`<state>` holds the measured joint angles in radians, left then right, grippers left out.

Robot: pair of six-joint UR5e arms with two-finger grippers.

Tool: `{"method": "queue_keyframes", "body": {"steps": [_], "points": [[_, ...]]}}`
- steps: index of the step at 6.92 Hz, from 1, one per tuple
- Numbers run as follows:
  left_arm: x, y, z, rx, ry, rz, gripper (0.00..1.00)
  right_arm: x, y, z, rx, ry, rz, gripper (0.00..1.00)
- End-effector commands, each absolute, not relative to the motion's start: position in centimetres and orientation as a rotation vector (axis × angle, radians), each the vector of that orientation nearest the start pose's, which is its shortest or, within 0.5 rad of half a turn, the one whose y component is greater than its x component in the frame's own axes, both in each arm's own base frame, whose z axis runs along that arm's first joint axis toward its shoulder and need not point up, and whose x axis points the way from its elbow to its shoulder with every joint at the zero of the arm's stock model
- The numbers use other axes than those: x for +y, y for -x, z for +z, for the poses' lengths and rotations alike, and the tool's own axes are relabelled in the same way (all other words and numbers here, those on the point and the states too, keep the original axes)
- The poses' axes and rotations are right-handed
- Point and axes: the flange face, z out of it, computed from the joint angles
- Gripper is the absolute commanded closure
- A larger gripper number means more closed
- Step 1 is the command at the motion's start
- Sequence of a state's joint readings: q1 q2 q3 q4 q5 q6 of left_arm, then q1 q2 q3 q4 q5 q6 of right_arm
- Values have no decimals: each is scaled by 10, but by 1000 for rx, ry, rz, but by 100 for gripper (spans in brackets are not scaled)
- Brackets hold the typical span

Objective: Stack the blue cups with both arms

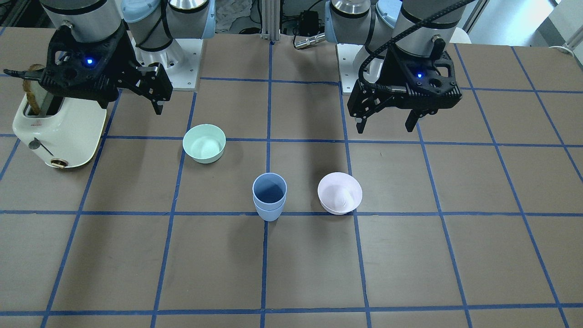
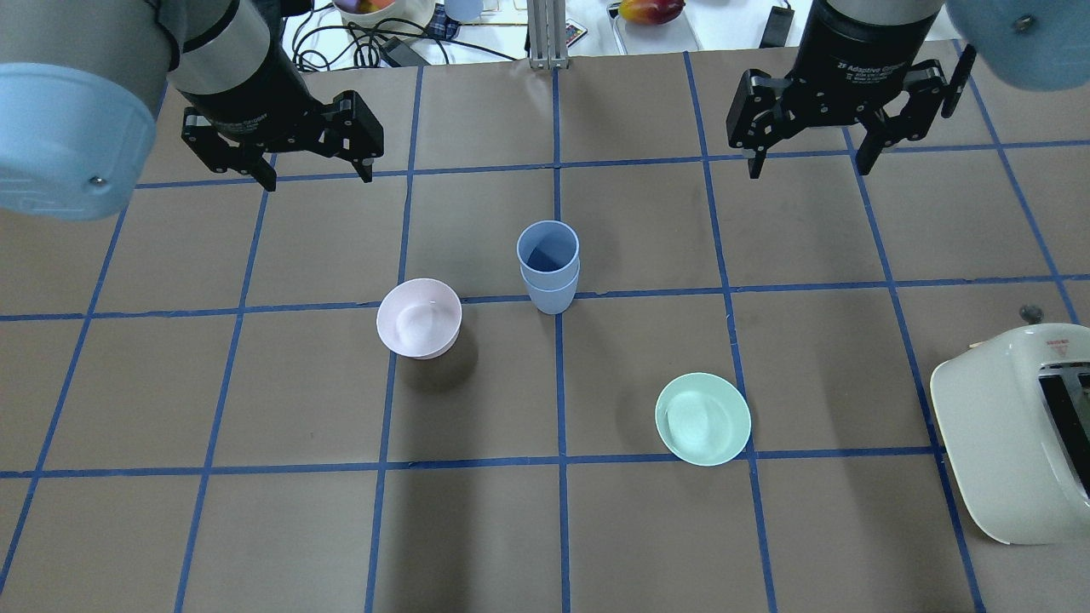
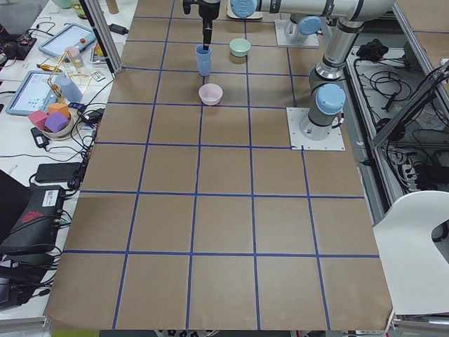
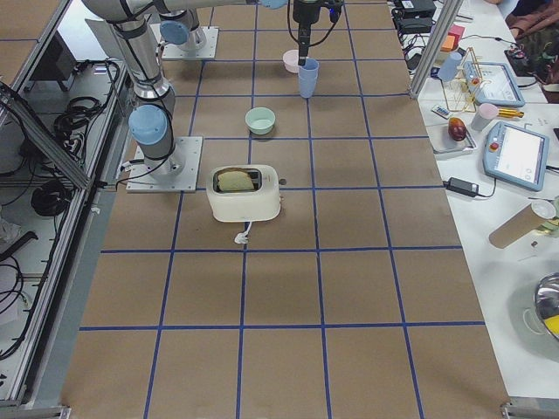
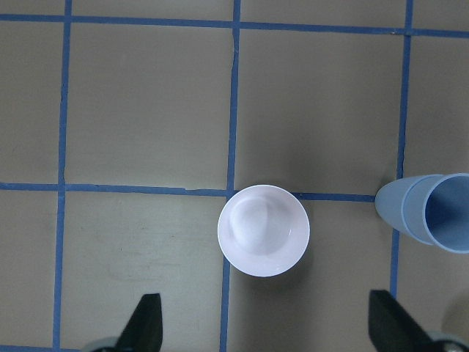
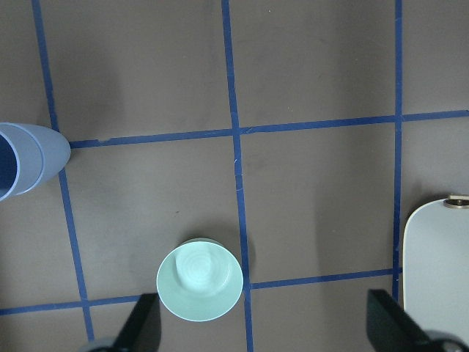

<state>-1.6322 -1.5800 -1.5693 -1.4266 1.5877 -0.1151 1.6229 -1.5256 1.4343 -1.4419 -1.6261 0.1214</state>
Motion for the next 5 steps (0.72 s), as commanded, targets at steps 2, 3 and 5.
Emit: {"method": "queue_keyframes", "body": {"steps": [2,3,5], "points": [[-499,163,499,3128,86,-215,0,-492,-152,516,3187,-112,150,0],[-499,163,499,3128,86,-215,0,-489,-152,517,3187,-109,150,0],[-499,163,499,3128,86,-215,0,-487,-155,517,3181,-102,165,0]]}}
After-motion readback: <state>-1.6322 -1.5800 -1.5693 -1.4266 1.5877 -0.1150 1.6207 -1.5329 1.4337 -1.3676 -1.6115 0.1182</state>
